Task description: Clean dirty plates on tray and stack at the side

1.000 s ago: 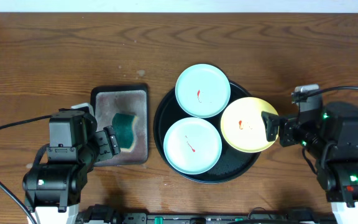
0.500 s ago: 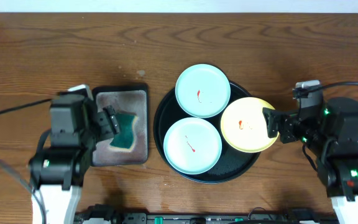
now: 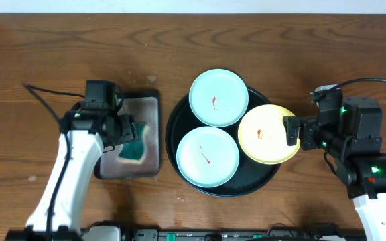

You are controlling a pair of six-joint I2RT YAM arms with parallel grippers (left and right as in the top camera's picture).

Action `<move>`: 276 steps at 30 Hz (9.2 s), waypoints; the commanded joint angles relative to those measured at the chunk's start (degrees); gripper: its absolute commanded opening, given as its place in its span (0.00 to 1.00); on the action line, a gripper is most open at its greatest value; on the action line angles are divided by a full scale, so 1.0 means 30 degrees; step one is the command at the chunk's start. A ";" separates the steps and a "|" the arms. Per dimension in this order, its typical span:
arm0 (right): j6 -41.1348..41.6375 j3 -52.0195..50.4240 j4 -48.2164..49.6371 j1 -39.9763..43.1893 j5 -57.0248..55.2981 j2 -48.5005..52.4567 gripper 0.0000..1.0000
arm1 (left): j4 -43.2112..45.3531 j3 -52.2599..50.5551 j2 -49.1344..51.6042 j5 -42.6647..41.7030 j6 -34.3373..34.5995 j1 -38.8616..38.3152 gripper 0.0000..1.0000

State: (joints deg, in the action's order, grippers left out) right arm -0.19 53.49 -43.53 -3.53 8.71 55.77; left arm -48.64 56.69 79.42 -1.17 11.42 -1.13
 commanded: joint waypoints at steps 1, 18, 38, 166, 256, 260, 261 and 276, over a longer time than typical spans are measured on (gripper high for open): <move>-0.0022 0.0226 0.0022 0.0168 -0.0335 -0.0102 0.99 | -0.0015 0.0284 0.1180 0.0029 -0.0940 -0.0044 0.75; -0.0022 0.0226 0.0000 0.0168 -0.0335 -0.0102 0.99 | 0.1443 0.0124 0.4233 -0.1107 -0.1574 -0.0729 0.68; -0.0015 0.0226 0.0000 0.0168 -0.0328 -0.0102 0.99 | 0.4393 -0.2375 0.4401 -0.0736 -0.1217 -0.0721 0.51; 0.0189 0.0226 -0.0124 0.0168 -0.1778 0.2521 0.99 | 0.6178 -0.3293 -0.2492 0.0168 0.0954 -0.0306 0.07; 0.0619 0.0219 0.0364 0.0678 0.0612 1.1861 0.01 | 0.8495 -0.3337 -0.4291 -0.4459 0.2084 0.0947 0.07; 0.0619 0.0219 0.0364 0.0678 0.0612 1.1861 0.00 | 0.8692 -0.3337 -0.4277 -0.4452 0.2018 0.0940 0.07; 0.0619 0.0219 0.0364 0.0678 0.0612 1.1861 0.01 | 0.8692 -0.3337 -0.4248 -0.4452 0.1727 0.0940 0.07; 0.0619 0.0219 -0.0226 0.0678 0.0619 1.1861 0.01 | 0.7380 -0.1661 -0.1027 -0.5544 0.2186 -0.2433 0.07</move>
State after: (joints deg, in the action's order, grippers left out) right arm 1.28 53.52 -43.68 -0.82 9.58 91.15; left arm -26.65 47.18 76.23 -15.35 16.73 -4.71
